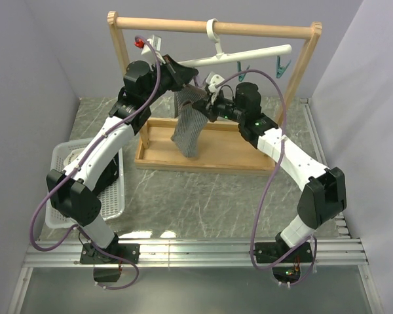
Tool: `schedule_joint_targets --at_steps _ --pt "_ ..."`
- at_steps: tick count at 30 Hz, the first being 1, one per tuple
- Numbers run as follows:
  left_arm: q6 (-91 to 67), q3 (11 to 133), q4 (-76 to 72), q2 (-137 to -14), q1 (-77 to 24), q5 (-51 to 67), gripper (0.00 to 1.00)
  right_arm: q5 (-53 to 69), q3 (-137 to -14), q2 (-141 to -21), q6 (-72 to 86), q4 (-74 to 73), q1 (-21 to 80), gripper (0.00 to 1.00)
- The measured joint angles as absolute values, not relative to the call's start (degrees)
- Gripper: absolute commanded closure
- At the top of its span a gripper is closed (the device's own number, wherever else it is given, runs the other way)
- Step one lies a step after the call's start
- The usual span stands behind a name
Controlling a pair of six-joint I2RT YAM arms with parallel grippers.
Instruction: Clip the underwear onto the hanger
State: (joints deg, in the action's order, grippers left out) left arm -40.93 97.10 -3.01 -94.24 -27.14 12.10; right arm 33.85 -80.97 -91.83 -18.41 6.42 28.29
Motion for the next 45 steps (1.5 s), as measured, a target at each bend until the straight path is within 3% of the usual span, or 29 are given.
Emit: schedule_joint_targets --at_steps 31,45 --pt "-33.32 96.55 -3.62 -93.86 -26.83 14.15 1.0 31.29 -86.13 -91.68 -9.23 -2.04 24.8 1.0" --pt "-32.67 96.55 -3.44 -93.86 -26.83 14.74 1.0 28.1 -77.54 -86.48 -9.1 11.4 24.88 1.0"
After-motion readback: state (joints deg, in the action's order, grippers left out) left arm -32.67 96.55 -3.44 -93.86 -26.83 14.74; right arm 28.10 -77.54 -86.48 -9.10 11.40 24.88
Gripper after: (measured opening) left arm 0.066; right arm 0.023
